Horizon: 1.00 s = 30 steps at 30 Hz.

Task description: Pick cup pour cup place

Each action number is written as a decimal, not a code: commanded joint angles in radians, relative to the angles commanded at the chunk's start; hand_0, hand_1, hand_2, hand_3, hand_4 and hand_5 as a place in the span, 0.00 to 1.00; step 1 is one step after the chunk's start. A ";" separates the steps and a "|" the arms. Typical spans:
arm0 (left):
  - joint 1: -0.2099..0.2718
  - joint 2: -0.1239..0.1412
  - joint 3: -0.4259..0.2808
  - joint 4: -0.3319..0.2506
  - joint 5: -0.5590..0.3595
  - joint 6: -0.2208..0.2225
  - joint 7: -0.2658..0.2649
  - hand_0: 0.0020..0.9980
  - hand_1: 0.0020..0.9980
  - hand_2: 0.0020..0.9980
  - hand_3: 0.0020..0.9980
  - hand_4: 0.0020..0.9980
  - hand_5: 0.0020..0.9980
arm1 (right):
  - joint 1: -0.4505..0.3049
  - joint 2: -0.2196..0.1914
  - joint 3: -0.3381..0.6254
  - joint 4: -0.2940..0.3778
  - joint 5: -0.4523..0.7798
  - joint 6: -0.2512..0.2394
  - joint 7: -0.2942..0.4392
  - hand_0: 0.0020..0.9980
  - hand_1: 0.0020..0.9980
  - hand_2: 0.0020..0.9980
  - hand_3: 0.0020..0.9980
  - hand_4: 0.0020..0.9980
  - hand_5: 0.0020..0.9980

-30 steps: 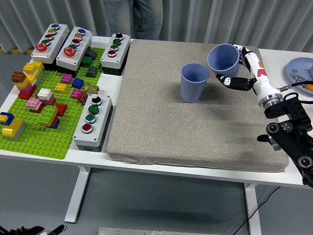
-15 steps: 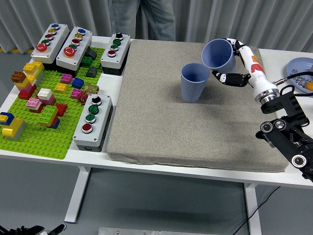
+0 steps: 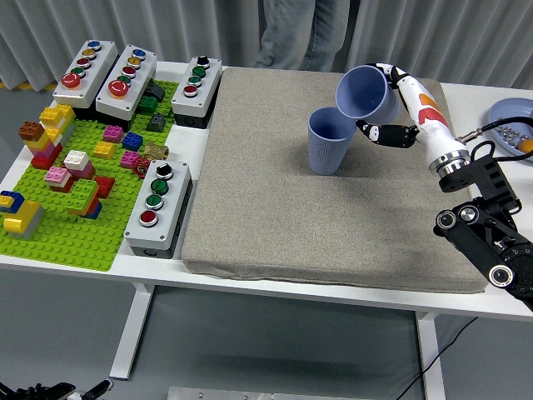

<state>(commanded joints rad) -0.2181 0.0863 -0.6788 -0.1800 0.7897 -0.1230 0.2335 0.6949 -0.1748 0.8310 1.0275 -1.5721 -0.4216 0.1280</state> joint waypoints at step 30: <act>0.001 0.004 -0.007 0.000 0.011 -0.001 0.002 0.77 0.76 0.81 0.65 0.51 0.99 | 0.052 -0.006 -0.066 -0.069 -0.132 -0.050 0.007 0.77 0.67 0.56 0.65 0.74 0.03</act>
<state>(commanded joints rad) -0.2174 0.0900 -0.6858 -0.1800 0.8007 -0.1237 0.2358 0.7466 -0.1808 0.7652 0.9582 -1.7045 -0.4718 0.1352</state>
